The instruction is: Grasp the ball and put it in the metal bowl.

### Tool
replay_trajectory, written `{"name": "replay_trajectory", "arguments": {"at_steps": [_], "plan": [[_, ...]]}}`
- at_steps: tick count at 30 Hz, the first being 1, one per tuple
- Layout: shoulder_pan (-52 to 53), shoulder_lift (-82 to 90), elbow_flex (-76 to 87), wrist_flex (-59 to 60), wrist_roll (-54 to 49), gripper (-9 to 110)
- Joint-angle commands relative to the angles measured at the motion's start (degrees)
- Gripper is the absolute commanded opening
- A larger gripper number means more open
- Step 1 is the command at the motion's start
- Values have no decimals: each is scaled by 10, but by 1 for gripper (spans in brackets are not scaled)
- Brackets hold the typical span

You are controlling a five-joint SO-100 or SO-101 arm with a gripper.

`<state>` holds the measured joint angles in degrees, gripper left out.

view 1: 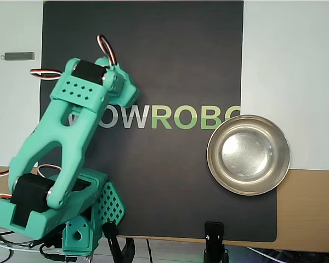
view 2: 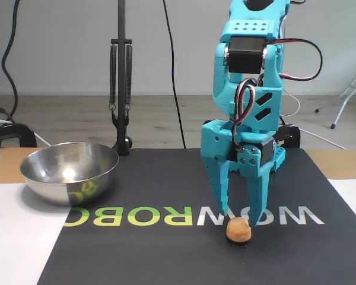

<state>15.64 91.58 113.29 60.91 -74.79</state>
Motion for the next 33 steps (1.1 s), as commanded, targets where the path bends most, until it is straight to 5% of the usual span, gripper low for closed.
{"name": "replay_trajectory", "arguments": {"at_steps": [1,33], "plan": [[-2,3,-11,-3,2,55],[-2,1,-4,-20,1,55]]}}
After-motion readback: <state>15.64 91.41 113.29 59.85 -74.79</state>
